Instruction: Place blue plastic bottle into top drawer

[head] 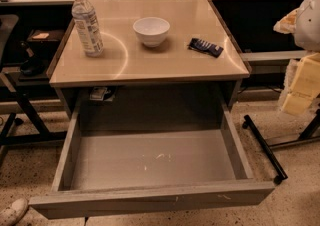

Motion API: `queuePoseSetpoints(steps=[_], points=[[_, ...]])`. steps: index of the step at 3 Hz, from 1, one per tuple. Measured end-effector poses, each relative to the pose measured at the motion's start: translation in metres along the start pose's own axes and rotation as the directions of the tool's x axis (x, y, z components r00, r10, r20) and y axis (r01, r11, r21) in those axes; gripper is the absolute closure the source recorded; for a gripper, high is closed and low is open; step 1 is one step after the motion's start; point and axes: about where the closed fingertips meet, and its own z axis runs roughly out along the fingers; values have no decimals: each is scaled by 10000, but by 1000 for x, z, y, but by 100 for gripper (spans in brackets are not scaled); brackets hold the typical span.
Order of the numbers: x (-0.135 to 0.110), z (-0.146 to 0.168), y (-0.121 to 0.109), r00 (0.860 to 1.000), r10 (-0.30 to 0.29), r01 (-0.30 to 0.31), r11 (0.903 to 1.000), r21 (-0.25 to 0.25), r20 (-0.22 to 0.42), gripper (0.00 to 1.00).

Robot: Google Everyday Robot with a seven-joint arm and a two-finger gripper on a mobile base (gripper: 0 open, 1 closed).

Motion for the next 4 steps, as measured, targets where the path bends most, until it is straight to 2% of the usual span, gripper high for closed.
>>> queuePoseSetpoints(steps=[1, 2, 3, 4], points=[[0, 0, 0, 10000, 0, 0, 10000, 0, 1, 0], [-10, 6, -20, 9921, 739, -743, 9972, 4, 1017, 0], [-37, 22, -67, 9414, 1900, -1831, 9818, -510, 2788, 0], [-79, 29, -127, 8685, 2402, -2173, 9707, -1026, 4336, 0]])
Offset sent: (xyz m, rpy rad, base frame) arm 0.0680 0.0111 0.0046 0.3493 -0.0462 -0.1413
